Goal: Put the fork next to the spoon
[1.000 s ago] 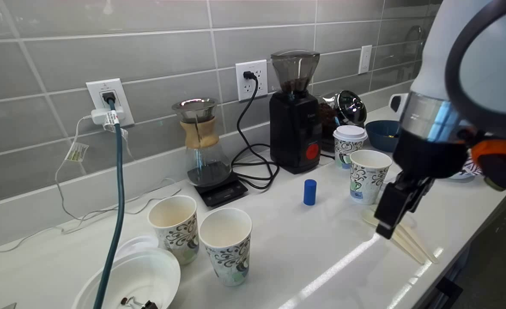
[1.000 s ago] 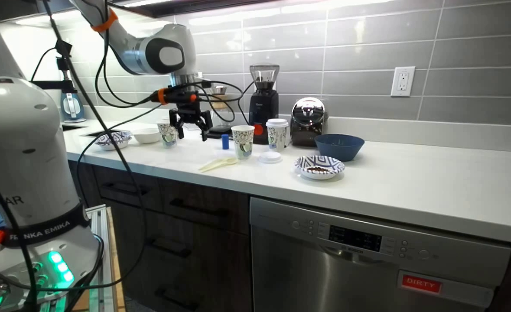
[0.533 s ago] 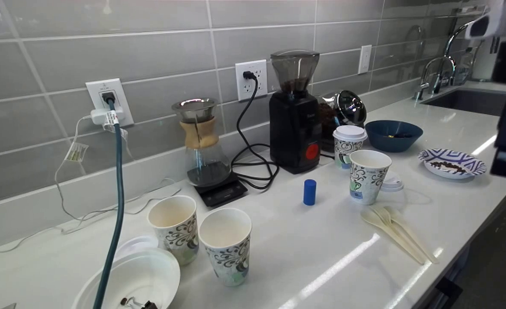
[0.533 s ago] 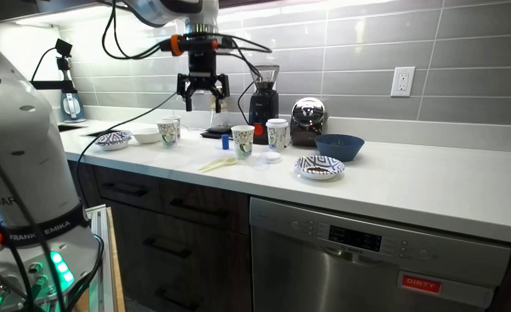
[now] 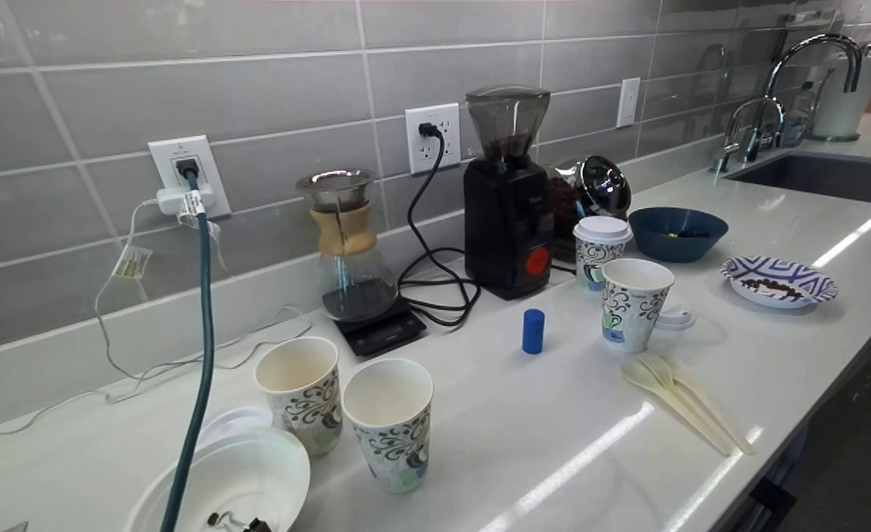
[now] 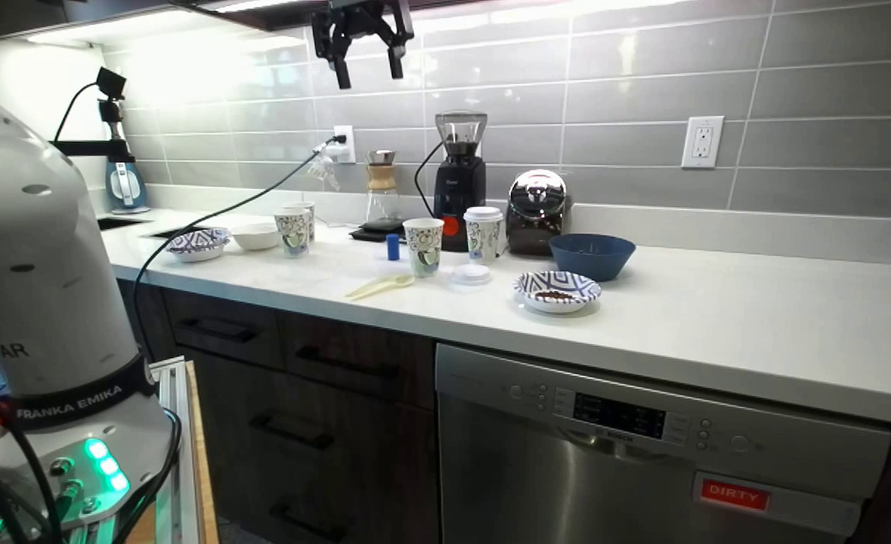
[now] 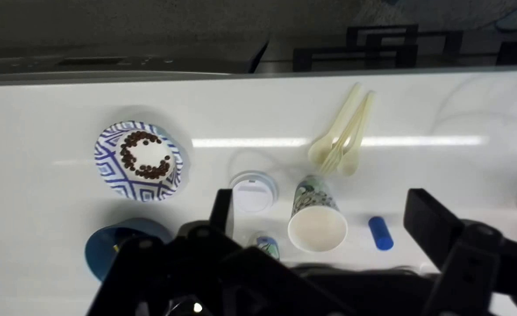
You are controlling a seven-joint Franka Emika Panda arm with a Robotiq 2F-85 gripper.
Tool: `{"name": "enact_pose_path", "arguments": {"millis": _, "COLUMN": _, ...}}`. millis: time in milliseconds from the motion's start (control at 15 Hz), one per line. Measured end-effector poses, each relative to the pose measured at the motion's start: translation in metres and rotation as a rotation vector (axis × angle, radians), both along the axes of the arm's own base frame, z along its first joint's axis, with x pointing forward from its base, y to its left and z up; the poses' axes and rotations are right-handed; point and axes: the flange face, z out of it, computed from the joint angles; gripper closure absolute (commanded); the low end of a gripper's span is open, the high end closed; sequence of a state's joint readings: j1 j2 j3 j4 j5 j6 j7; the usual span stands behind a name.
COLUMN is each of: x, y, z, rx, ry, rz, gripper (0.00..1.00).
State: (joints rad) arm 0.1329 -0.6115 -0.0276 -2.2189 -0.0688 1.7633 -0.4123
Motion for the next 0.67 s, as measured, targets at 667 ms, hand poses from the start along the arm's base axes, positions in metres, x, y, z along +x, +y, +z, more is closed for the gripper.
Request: {"name": "enact_pose_path", "arguments": {"millis": 667, "x": -0.009, "y": -0.01, "z": 0.033, "rx": 0.048, "ry": -0.143, "rz": -0.169, "gripper": 0.0}}
